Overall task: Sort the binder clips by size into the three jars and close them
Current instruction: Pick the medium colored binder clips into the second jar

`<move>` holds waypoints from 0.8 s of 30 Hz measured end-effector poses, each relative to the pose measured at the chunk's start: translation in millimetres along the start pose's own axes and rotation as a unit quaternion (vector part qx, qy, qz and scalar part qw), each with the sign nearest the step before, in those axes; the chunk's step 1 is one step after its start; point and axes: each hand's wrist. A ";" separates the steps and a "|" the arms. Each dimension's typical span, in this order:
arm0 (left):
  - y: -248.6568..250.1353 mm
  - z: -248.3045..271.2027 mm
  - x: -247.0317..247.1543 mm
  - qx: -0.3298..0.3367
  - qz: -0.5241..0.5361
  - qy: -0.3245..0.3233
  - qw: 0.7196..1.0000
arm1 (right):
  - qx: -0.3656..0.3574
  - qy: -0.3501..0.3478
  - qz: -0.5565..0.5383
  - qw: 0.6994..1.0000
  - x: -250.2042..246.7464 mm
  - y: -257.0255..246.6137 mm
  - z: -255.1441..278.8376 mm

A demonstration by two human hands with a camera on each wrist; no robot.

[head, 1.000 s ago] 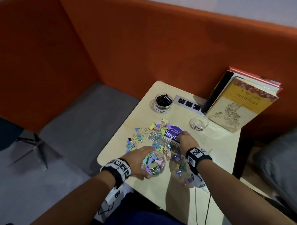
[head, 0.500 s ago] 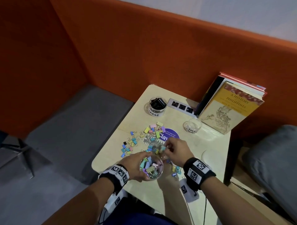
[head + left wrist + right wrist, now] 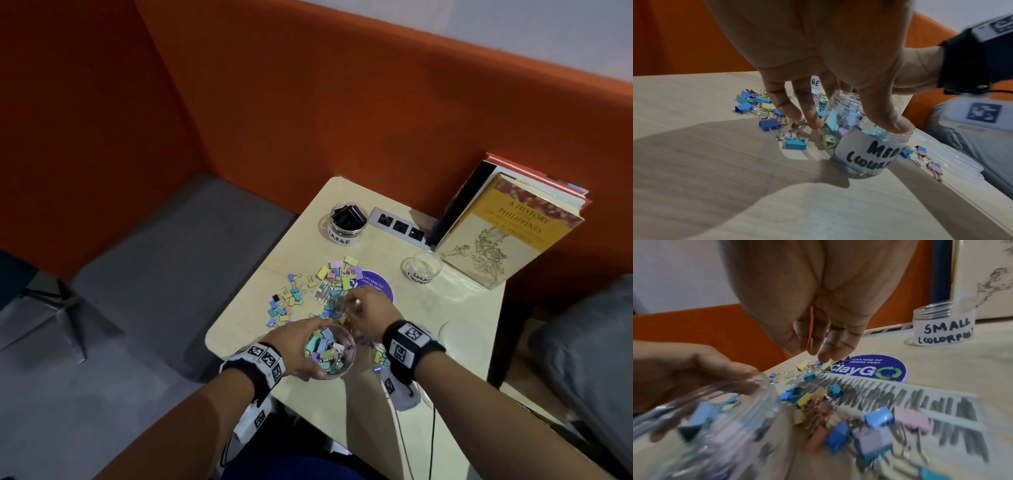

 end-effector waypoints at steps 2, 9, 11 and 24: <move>-0.4 -0.6 0.6 -0.004 0.011 -0.005 1.000 | -0.006 -0.020 0.037 0.999 -1.2 1.5 -17.4; -0.6 0.1 1.2 -0.017 0.052 -0.027 0.998 | 0.002 -0.142 0.192 0.971 3.8 11.4 -40.4; -0.4 0.7 1.1 -0.018 0.058 -0.031 0.998 | 0.007 -0.119 0.195 0.973 6.7 14.5 -38.4; 3.0 1.4 -2.2 -0.030 0.049 -0.036 0.998 | 0.079 -0.047 0.097 0.991 10.2 30.5 -34.7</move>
Point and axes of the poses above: each hand's wrist, its own z-axis away from the middle knuckle, its own x-axis out of the palm, y = z × x, and after that the axes turned 6 degrees about -x, right-handed
